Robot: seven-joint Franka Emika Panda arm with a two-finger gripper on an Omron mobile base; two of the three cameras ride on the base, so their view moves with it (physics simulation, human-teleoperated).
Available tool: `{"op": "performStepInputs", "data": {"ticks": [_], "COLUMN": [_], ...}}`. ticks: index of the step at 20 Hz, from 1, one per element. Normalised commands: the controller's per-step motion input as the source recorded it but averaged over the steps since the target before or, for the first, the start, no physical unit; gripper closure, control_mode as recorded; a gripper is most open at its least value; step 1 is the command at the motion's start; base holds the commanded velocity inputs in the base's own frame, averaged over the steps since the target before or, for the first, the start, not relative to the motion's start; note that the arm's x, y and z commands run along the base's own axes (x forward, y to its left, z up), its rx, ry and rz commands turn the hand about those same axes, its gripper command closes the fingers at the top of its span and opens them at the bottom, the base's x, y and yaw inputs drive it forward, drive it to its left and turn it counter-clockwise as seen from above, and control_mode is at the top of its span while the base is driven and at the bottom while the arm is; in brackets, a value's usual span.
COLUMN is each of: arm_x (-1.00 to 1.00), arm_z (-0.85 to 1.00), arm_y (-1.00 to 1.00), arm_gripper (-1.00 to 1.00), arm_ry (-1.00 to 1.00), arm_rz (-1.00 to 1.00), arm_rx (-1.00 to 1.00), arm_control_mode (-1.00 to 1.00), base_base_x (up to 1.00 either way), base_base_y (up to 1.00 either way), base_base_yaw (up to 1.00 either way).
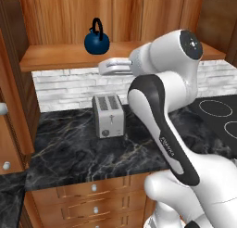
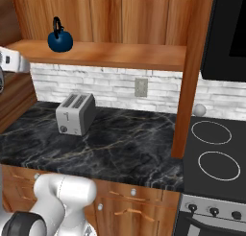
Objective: Open the cabinet, pick the kettle from the cabinet, and place it in the sink.
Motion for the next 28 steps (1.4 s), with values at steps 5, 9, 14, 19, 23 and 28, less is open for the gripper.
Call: {"op": "performStepInputs", "data": {"ticks": [5, 9, 14, 19, 23, 28], "arm_x": [0.28, 0.31, 0.35, 0.39, 0.40, 0.40], "arm_z": [0.10, 0.14, 0.22, 0.22, 0.12, 0.11], "arm_y": [-0.27, -0.23, -0.20, -0.08, 0.00, 0.00], "arm_gripper": [-1.00, -1.00, -1.00, -1.00, -1.00, -1.00], "arm_ry": [-0.13, -0.07, -0.03, 0.00, 0.00, -0.02], "arm_rz": [-0.09, -0.04, -0.02, 0.00, -0.03, -0.08], "arm_rx": [-0.08, -0.05, 0.00, 0.00, -0.01, -0.02], "arm_control_mode": [-1.00, -1.00, -1.00, -1.00, -1.00, -1.00], "base_base_x": [0.00, 0.00, 0.00, 0.00, 0.00, 0.00], "base_base_y": [0.00, 0.00, 0.00, 0.00, 0.00, 0.00], "base_base_yaw": [0.00, 0.00, 0.00, 0.00, 0.00, 0.00]}}
